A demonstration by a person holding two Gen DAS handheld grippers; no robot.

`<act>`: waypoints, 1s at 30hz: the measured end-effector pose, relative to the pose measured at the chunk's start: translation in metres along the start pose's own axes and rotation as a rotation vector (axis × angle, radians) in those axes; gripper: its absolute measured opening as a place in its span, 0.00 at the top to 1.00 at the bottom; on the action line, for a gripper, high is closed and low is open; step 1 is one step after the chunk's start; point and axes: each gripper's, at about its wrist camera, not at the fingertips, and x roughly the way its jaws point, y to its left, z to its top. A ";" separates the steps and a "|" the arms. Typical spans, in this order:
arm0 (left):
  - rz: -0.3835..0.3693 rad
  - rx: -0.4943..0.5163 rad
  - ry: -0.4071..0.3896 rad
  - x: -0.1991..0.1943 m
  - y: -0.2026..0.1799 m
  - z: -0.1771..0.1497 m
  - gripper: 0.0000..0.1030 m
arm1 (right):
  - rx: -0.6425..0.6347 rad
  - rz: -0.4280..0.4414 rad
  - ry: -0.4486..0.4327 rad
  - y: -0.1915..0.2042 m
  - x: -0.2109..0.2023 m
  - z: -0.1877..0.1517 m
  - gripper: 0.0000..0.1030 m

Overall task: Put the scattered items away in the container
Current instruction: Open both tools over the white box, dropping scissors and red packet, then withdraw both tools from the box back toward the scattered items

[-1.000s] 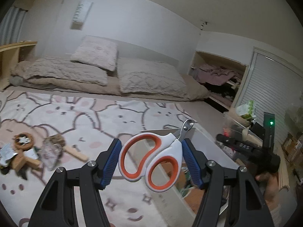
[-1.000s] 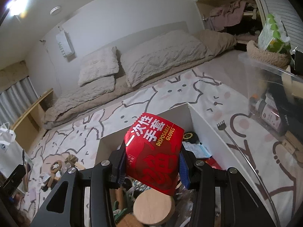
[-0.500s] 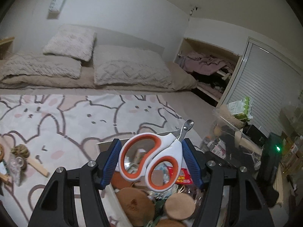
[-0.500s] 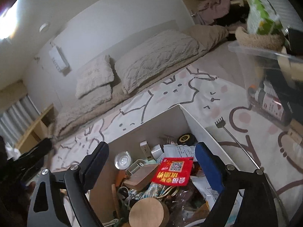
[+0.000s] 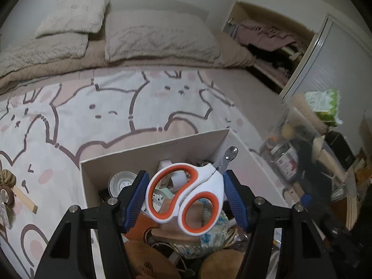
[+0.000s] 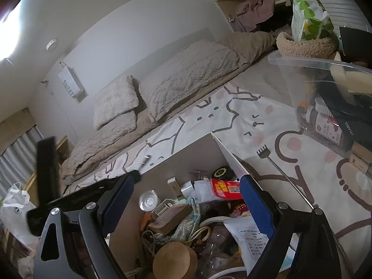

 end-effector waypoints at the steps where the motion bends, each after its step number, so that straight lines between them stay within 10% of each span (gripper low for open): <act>1: 0.000 0.002 0.011 0.005 0.000 0.000 0.37 | 0.000 0.003 0.000 0.000 0.000 0.000 0.10; 4: 0.003 0.009 0.030 0.016 0.000 0.000 0.00 | -0.004 0.010 0.000 0.000 0.000 0.000 0.10; 30: 0.078 -0.026 -0.094 -0.046 0.033 -0.014 0.00 | -0.063 -0.052 0.007 0.009 0.001 -0.002 0.10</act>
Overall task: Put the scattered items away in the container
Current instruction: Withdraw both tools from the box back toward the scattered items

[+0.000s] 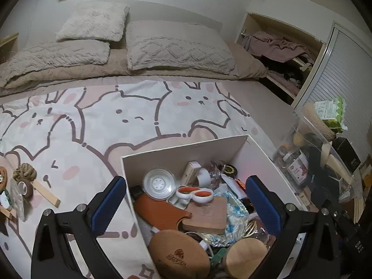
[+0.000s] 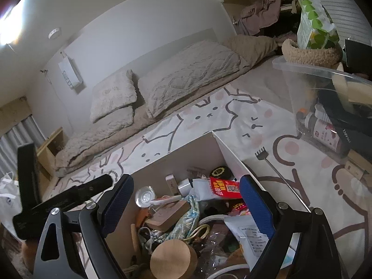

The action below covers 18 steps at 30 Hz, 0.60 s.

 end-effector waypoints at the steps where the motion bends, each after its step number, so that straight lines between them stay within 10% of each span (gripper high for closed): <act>1: 0.005 -0.001 -0.005 -0.002 0.001 0.000 0.00 | -0.002 -0.005 0.000 0.000 0.000 0.000 0.10; 18: 0.119 -0.015 -0.094 -0.055 0.040 -0.011 0.00 | -0.100 -0.040 -0.005 0.032 -0.003 -0.005 0.10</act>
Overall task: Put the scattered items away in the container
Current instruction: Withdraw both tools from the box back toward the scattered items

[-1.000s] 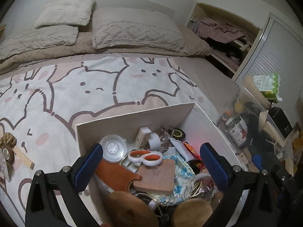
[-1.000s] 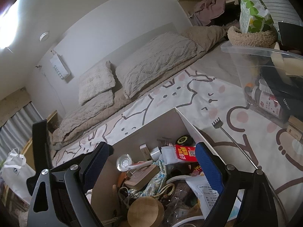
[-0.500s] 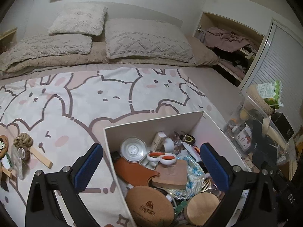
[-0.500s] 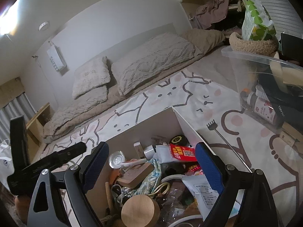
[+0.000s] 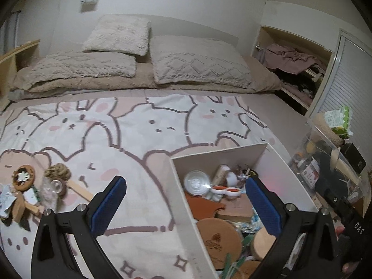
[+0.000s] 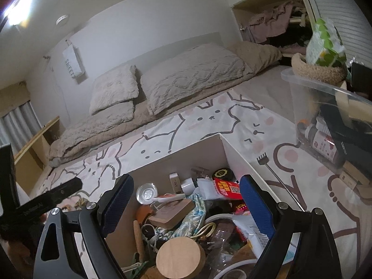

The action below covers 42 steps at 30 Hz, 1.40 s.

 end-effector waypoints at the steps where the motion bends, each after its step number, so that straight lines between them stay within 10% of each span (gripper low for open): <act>1: 0.008 -0.001 -0.006 -0.003 0.003 0.000 0.00 | -0.014 -0.006 -0.001 0.003 0.000 -0.001 0.10; 42: 0.223 -0.031 -0.138 -0.076 0.097 -0.028 0.00 | -0.245 0.028 0.032 0.085 0.014 -0.031 0.00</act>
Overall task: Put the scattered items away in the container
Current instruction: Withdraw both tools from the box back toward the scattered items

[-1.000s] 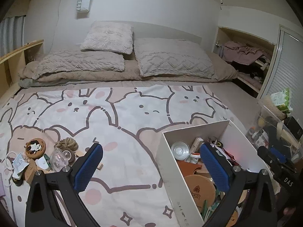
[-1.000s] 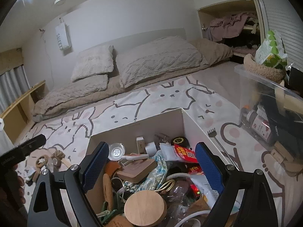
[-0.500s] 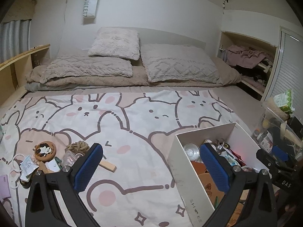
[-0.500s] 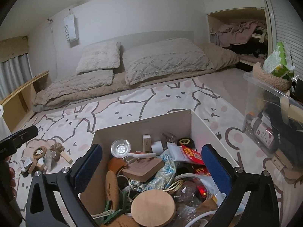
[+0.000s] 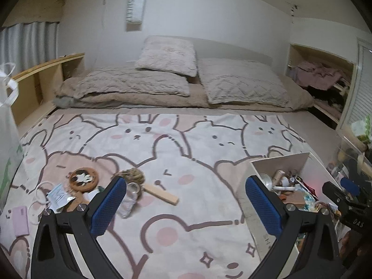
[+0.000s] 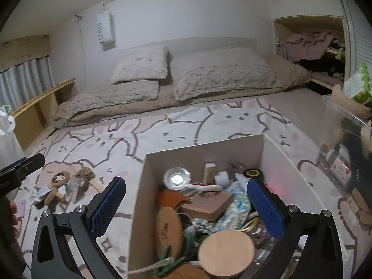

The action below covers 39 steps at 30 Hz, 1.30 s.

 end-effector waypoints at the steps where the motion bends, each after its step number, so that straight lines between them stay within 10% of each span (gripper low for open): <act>1: 0.005 -0.005 -0.003 -0.003 0.004 0.000 0.00 | -0.004 0.009 0.000 0.003 0.000 0.000 0.00; 30: 0.293 -0.214 0.024 -0.030 0.175 -0.061 0.00 | -0.181 0.252 -0.002 0.126 -0.002 -0.031 0.00; 39: 0.501 -0.261 0.039 -0.034 0.235 -0.078 0.00 | -0.225 0.288 0.048 0.151 0.015 -0.052 0.00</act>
